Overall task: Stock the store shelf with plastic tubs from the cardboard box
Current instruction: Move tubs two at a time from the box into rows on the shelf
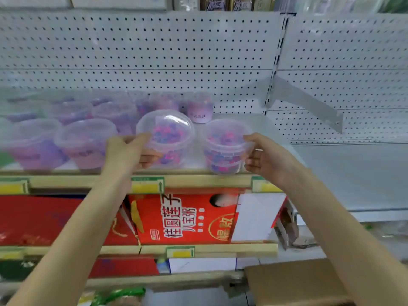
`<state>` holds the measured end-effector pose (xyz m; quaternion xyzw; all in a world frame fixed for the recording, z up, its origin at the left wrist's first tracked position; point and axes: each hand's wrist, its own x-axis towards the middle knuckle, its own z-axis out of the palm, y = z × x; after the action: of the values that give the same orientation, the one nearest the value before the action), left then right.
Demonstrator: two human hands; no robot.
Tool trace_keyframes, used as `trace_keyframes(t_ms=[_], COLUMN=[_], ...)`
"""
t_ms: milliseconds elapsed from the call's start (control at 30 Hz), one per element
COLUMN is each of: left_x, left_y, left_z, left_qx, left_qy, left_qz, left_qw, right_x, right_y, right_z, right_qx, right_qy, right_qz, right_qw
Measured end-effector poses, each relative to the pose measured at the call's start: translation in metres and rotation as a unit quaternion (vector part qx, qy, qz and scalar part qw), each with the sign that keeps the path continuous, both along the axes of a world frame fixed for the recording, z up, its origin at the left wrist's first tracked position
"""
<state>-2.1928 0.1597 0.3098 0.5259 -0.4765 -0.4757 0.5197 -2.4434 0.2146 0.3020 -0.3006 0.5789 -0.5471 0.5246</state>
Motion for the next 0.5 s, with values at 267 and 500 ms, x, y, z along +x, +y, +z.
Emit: trace_keyframes(t_ms=[267, 500], left_x=[0.016, 0.01], left_y=[-0.052, -0.036], left_z=[-0.008, 0.009], left_qx=[-0.005, -0.285], left_qy=[-0.132, -0.521], left_qz=[-0.034, 0.06], left_qw=[0.991, 0.802], right_x=[-0.012, 0.02], right_y=[-0.049, -0.042], right_z=[0.01, 0.011], right_qx=[0.071, -0.152], right_qy=[0.313, 0.58], right_qz=[0.006, -0.016], right_qw=[0.947, 0.8])
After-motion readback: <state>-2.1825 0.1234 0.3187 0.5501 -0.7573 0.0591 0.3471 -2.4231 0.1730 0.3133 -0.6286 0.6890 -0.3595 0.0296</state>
